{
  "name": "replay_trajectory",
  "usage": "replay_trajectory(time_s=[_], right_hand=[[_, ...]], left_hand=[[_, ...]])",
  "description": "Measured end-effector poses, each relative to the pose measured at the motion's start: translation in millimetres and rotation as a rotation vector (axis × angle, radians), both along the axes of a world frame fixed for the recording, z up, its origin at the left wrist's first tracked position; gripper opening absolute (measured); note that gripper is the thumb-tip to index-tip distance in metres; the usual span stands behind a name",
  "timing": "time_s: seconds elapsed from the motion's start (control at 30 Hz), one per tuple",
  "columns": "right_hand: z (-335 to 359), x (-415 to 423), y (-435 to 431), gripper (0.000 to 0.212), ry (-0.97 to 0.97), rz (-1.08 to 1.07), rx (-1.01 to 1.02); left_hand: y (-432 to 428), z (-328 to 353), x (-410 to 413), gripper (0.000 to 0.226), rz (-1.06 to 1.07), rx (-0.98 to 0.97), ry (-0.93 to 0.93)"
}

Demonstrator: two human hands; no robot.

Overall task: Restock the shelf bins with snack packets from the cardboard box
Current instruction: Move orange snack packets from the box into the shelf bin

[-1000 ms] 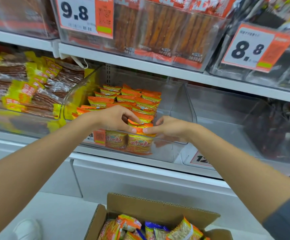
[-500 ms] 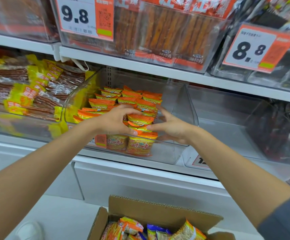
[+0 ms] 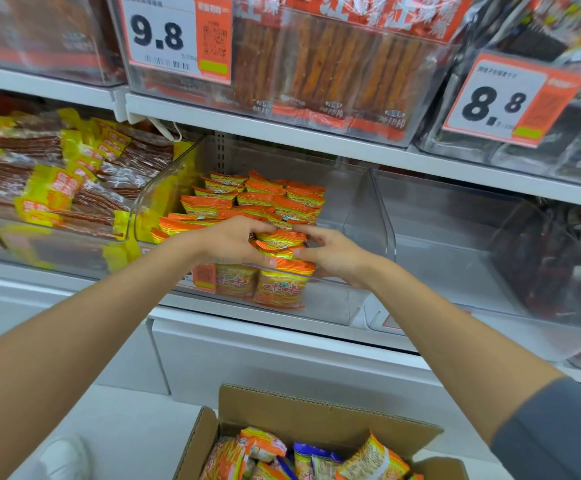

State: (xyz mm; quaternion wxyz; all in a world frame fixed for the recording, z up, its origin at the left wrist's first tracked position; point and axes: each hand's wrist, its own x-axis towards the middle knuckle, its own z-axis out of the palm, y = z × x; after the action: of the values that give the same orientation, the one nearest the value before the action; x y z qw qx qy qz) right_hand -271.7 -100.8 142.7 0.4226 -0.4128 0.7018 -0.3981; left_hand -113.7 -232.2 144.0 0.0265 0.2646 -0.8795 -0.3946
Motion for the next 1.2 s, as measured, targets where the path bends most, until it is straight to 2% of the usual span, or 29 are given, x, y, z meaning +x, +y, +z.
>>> replay_trajectory(time_s=[0.03, 0.17, 0.23, 0.3, 0.37, 0.43, 0.6, 0.73, 0.8, 0.93, 1.03, 1.1, 1.2], right_hand=[[1.5, 1.8, 3.3, 0.053, 0.060, -0.013, -0.039], [10.6, 9.0, 36.5, 0.032, 0.528, -0.147, -0.255], [13.7, 19.8, 66.0, 0.019, 0.591, -0.204, -0.343], [7.2, 29.7, 97.4, 0.015, 0.596, -0.189, -0.329], [-11.6, 35.6, 130.1, 0.012, 0.573, -0.121, -0.223], [-38.7, 37.4, 164.4, 0.011, 0.472, -0.055, -0.090], [-122.3, 40.4, 228.9, 0.011, 0.361, 0.131, 0.190], [-175.1, 55.8, 214.7, 0.019, 0.318, 0.275, 0.362], [-192.7, 71.0, 194.7, 0.023, 0.232, 0.295, 0.413], [-236.3, 99.8, 177.5, 0.044, 0.152, 0.394, 0.545], [-251.7, 114.8, 179.0, 0.020, 0.091, 0.327, 0.493], [-240.8, 112.3, 174.8, 0.008, 0.132, 0.261, 0.390], [-200.9, 99.0, 168.6, 0.015, 0.214, 0.107, 0.254]], left_hand=[[4.6, 3.8, 2.9, 0.078, 0.023, -0.019, 0.047], [36.6, 12.1, 17.1, 0.047, 0.179, -0.149, 0.281], [63.1, 11.5, 22.6, 0.029, 0.210, -0.162, 0.357], [97.1, 6.0, 27.9, 0.022, 0.187, -0.087, 0.364], [131.0, -8.0, 36.6, 0.020, 0.135, -0.012, 0.301], [157.0, -31.9, 48.9, 0.019, 0.103, 0.049, 0.212], [184.4, -104.3, 89.5, 0.016, 0.198, 0.126, -0.001], [183.7, -140.2, 110.1, 0.015, 0.284, 0.159, -0.086], [184.8, -147.2, 113.6, 0.015, 0.292, 0.180, -0.105], [187.7, -151.2, 116.4, 0.016, 0.273, 0.180, -0.105], [189.0, -152.2, 117.9, 0.017, 0.264, 0.177, -0.093], [188.1, -151.8, 119.3, 0.019, 0.274, 0.210, -0.078], [186.8, -149.9, 119.6, 0.033, 0.213, 0.292, -0.137]])
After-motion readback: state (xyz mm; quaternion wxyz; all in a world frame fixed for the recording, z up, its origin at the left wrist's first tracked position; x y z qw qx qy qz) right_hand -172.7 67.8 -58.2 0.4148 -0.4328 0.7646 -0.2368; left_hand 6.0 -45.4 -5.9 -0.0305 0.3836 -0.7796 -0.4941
